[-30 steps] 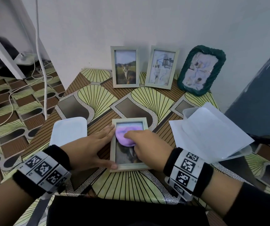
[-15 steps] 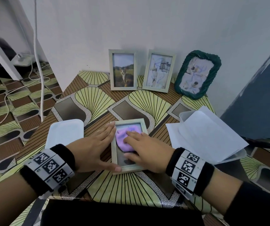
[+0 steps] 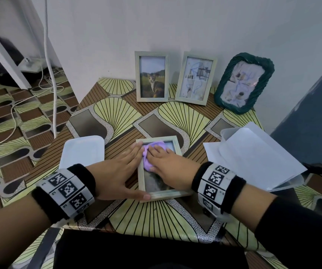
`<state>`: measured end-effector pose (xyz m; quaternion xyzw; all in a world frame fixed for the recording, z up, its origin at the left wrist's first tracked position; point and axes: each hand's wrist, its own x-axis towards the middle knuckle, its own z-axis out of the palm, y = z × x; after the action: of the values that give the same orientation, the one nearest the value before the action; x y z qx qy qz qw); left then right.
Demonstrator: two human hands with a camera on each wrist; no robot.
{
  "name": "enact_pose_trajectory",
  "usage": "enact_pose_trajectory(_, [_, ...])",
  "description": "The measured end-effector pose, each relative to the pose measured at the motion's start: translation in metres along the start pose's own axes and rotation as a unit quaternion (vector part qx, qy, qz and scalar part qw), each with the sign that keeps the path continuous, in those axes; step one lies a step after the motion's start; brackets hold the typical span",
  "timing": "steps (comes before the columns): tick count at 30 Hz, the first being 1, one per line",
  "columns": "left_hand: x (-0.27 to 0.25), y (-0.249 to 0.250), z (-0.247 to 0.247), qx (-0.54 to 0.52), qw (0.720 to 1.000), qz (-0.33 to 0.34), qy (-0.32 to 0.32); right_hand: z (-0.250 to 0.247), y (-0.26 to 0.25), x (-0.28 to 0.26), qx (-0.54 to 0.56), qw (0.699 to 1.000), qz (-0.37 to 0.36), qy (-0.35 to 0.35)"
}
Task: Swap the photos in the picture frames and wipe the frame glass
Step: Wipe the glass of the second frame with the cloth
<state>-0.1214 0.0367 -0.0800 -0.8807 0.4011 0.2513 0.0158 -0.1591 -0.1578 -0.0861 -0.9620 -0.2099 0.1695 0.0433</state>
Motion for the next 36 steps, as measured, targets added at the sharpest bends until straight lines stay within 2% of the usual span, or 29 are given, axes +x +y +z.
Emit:
enact_pose_trajectory(4, [0.002, -0.001, 0.002, 0.003, 1.0, -0.002, 0.005, -0.003, -0.003, -0.001, 0.018, 0.999, 0.007, -0.026])
enact_pose_trajectory(9, [0.002, -0.001, 0.003, 0.019, 1.0, -0.012, 0.02, -0.001, -0.003, -0.013, 0.005, 0.999, -0.02, -0.046])
enact_pose_trajectory(17, [0.003, -0.002, 0.005, 0.073, 0.997, -0.014, 0.03, 0.01, 0.001, -0.042, 0.059, 0.993, -0.102, -0.014])
enact_pose_trajectory(21, [0.002, 0.003, 0.005, 0.087, 0.995, 0.002, 0.043, 0.01, 0.004, -0.058, 0.094, 0.988, -0.12, 0.033])
enact_pose_trajectory(24, [0.006, 0.01, 0.003, 0.082, 0.995, 0.023, 0.06, 0.008, 0.007, -0.068, 0.098, 0.987, -0.118, 0.043])
enact_pose_trajectory(30, [0.025, 0.01, -0.006, 0.095, 0.994, 0.032, 0.035, 0.001, 0.008, -0.08, 0.063, 0.992, -0.11, 0.01])
enact_pose_trajectory(36, [0.025, 0.007, -0.002, 0.086, 0.995, 0.031, 0.039, 0.0, 0.007, -0.072, -0.027, 0.995, -0.096, -0.007])
